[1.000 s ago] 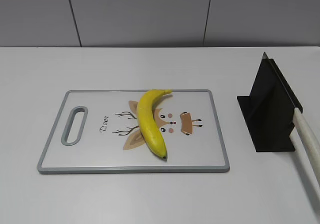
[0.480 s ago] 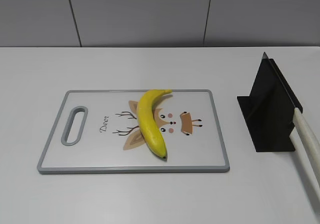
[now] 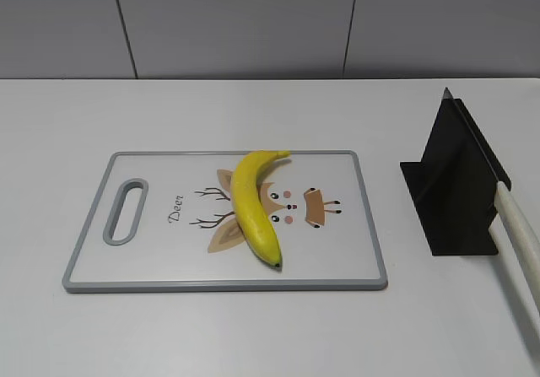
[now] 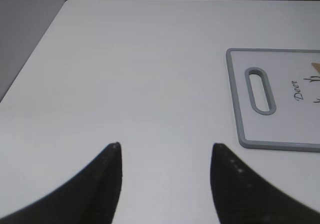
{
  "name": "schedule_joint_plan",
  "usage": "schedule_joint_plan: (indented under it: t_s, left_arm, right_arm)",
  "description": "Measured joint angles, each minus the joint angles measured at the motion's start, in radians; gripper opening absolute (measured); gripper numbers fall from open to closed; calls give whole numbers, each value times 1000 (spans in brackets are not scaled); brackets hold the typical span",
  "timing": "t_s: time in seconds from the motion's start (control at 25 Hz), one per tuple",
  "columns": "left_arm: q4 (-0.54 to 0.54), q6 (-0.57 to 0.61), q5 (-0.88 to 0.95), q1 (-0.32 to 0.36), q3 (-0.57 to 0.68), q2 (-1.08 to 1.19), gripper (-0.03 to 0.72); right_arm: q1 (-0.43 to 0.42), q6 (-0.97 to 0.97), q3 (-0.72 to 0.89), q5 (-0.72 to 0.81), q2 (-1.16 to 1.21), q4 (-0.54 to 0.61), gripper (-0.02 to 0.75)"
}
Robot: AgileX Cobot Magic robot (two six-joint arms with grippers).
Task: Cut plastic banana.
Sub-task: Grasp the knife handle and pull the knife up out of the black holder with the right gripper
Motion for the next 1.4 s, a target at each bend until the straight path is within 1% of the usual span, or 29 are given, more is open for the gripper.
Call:
schedule_joint_plan:
  t_s: [0.12,0.24,0.44,0.76,1.0,1.24,1.4]
  left_arm:
    - [0,0,0,0,0,0,552]
    - [0,0,0,0,0,0,552]
    - [0,0,0,0,0,0,552]
    - [0,0,0,0,0,0,552]
    - [0,0,0,0,0,0,552]
    - [0,0,0,0,0,0,552]
    - [0,0,0,0,0,0,552]
  right_arm:
    - [0,0,-18,10,61,15,607]
    - [0,0,-50,12,143,24,616]
    - [0,0,-132,55,307,25,598]
    - [0,0,-241,110,541,26,594]
    - [0,10,-295,117,675,45,594]
    - [44,34,-338,116,796,55,592]
    - [51,37,-376,117,883,58,589]
